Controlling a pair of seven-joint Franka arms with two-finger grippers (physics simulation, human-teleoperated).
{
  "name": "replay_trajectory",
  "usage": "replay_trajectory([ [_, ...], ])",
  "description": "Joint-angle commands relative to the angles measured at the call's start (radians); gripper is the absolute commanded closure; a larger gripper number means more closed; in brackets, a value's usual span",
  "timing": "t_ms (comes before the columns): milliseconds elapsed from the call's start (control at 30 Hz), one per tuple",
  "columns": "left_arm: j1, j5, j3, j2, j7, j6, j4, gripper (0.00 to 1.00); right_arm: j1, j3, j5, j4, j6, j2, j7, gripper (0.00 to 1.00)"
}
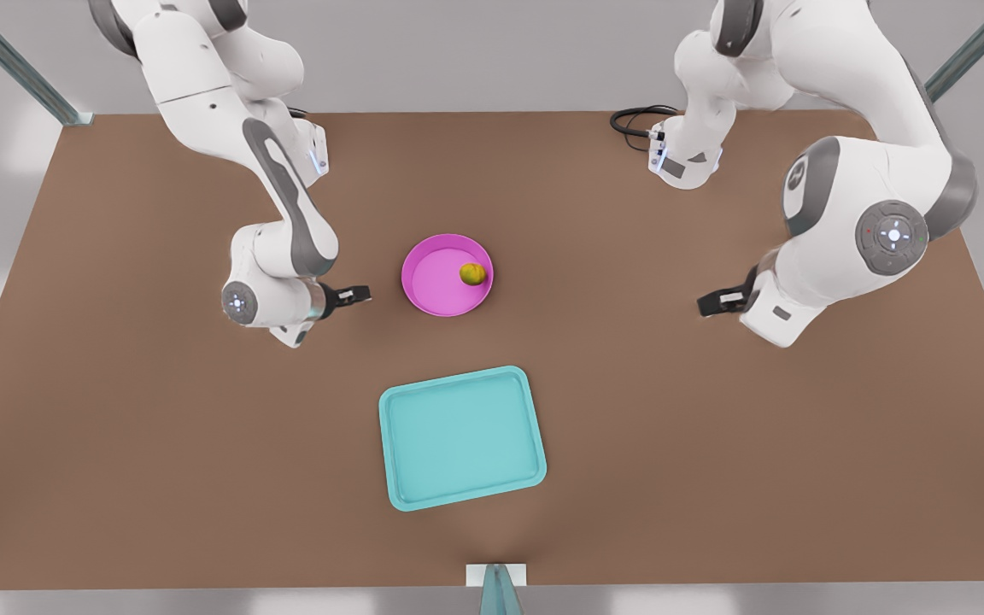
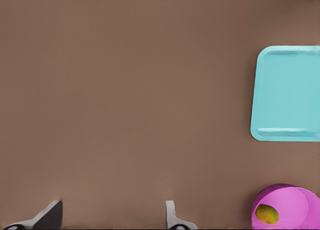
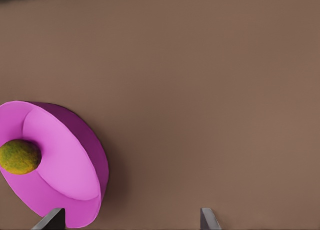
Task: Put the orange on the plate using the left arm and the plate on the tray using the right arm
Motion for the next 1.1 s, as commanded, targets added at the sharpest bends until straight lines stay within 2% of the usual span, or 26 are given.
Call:
replay_trajectory([
  [0,0.200,0.168,-0.239,-0.084,0.306,-0.022,-0.055,0.00,-0.003,0.010,0.077,-0.043,0.269,0.000,0.016,0.00],
  [33,0.273,0.176,-0.302,-0.163,0.314,0.066,-0.171,0.00,-0.003,0.018,0.087,-0.052,0.269,0.005,0.015,0.00],
  [67,0.300,0.179,-0.303,-0.198,0.403,0.071,-0.198,0.00,-0.002,0.035,0.091,-0.053,0.269,0.023,0.015,0.00],
  [133,0.302,0.168,-0.302,-0.243,0.319,0.144,-0.275,0.00,0.000,0.063,0.128,-0.046,0.269,0.059,0.012,0.00],
  [267,0.302,0.170,-0.302,-0.177,0.308,0.064,-0.215,0.00,-0.002,0.129,0.131,-0.044,0.263,0.108,-0.005,0.00],
  [533,0.304,0.170,-0.294,-0.178,0.315,0.012,-0.195,0.00,0.000,0.201,0.133,-0.052,0.251,0.138,-0.025,0.00],
  [800,0.305,0.167,-0.294,-0.169,0.323,0.000,-0.195,0.00,-0.002,0.225,0.133,-0.050,0.232,0.186,-0.051,0.00],
  [867,0.305,0.165,-0.294,-0.169,0.322,0.000,-0.195,0.00,-0.002,0.228,0.133,-0.044,0.214,0.186,-0.051,0.18],
  [933,0.305,0.163,-0.294,-0.169,0.320,0.000,-0.195,0.00,-0.003,0.230,0.133,-0.041,0.208,0.186,-0.053,0.25],
  [967,0.304,0.165,-0.294,-0.169,0.322,0.000,-0.195,0.00,-0.003,0.230,0.133,-0.041,0.208,0.186,-0.059,0.34],
  [1067,0.304,0.165,-0.294,-0.171,0.320,0.000,-0.195,0.00,-0.003,0.228,0.133,-0.041,0.208,0.203,-0.083,0.41],
])
